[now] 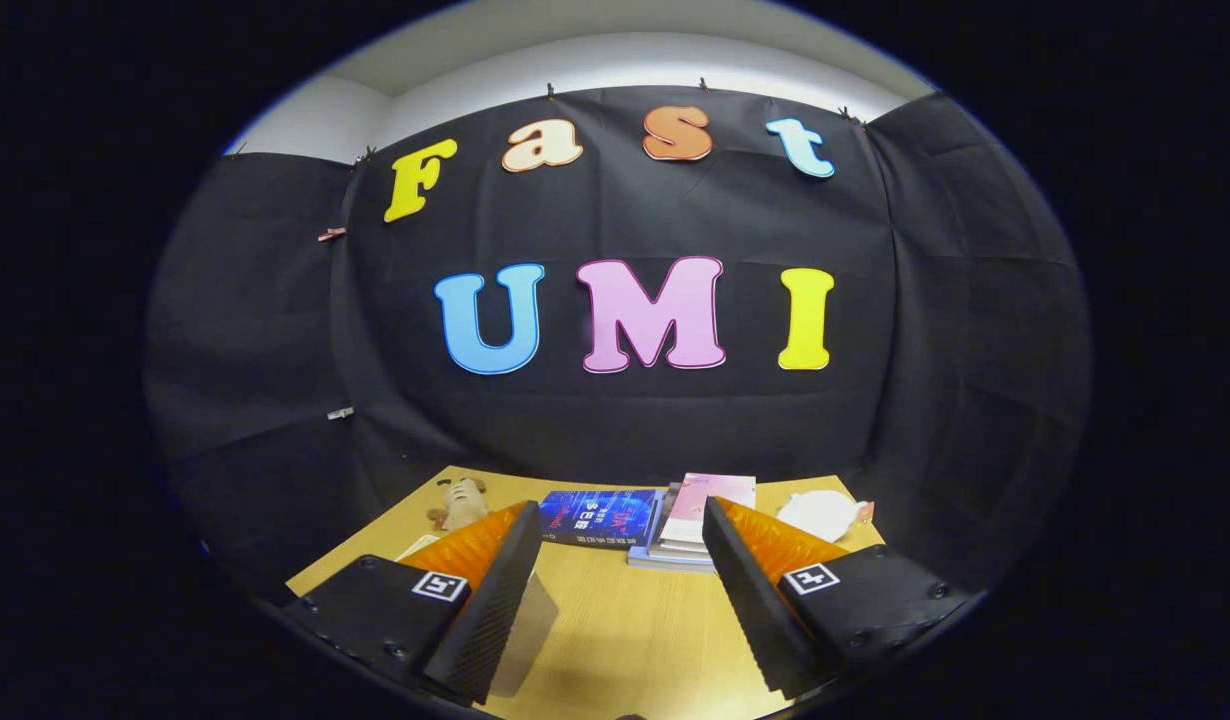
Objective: Open the storage box then place both shoes into the box .Put the left shoe in first, then the right shoe, with the right side of both shoes facing outward in a uniform manner.
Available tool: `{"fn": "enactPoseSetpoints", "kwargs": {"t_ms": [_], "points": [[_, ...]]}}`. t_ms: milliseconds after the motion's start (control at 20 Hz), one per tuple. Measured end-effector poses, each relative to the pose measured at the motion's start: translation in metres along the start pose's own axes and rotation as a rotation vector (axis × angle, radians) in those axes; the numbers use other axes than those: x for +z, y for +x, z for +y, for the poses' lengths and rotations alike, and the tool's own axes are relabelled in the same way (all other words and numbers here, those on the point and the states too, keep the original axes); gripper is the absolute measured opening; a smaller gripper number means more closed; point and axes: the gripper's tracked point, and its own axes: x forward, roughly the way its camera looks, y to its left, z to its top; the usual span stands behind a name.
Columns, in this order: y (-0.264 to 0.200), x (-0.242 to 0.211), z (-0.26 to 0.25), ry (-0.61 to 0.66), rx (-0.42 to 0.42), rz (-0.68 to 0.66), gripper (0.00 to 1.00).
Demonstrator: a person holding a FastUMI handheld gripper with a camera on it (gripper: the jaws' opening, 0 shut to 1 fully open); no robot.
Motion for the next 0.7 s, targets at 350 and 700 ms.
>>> {"fn": "enactPoseSetpoints", "kwargs": {"t_ms": [350,700], "points": [[-0.006,-0.049,-0.04,-0.054,0.037,0.074,0.98],[0.002,-0.052,-0.027,-0.042,0.011,0.087,0.98]]}}
